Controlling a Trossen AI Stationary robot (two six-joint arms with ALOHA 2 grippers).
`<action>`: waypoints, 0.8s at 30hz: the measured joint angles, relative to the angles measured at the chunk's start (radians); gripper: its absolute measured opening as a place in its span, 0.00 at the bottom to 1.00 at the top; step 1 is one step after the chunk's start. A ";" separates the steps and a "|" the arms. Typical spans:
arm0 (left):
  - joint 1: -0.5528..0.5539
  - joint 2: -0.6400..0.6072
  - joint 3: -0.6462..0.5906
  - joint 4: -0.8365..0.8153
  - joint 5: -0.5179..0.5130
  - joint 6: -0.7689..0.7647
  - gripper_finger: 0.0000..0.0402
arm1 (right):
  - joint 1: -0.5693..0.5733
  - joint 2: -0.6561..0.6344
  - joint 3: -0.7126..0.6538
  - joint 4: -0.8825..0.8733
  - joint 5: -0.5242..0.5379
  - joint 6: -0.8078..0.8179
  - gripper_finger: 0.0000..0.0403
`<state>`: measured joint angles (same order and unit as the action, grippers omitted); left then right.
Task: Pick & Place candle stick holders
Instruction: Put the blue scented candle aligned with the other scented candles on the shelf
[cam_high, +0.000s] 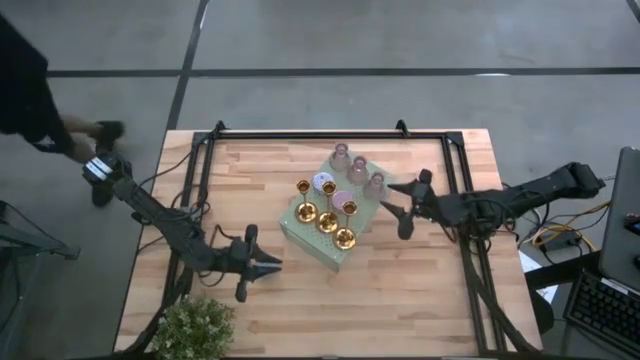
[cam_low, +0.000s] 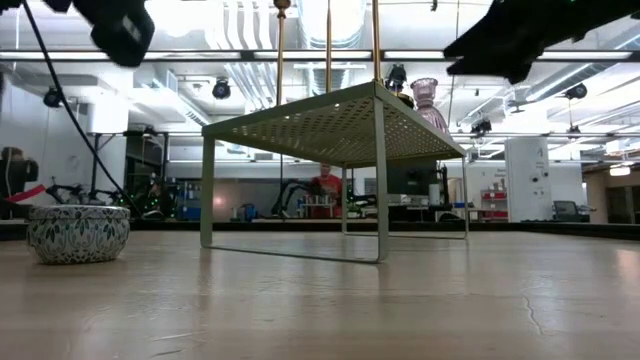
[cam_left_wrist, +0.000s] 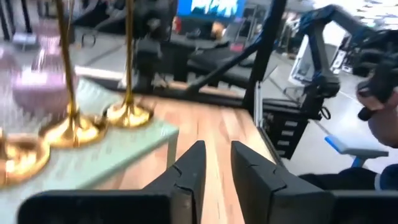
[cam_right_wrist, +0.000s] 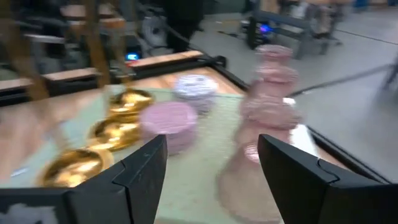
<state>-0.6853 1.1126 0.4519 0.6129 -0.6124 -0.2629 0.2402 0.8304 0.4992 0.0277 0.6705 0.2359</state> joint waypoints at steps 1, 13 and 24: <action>0.000 0.000 0.000 -0.023 -0.003 -0.032 0.21 | 0.025 -0.006 0.000 -0.002 -0.001 0.000 0.60; -0.001 0.000 0.000 -0.408 -0.063 -0.424 0.47 | 0.315 -0.023 0.000 0.006 -0.002 0.028 0.60; -0.002 0.000 0.000 -0.713 -0.017 -0.670 0.44 | 0.543 0.040 0.000 0.127 -0.016 -0.073 0.56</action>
<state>-0.6868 1.1126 0.4519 -0.1002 -0.6294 -0.9325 0.7829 0.8700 0.4992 0.1547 0.6540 0.1630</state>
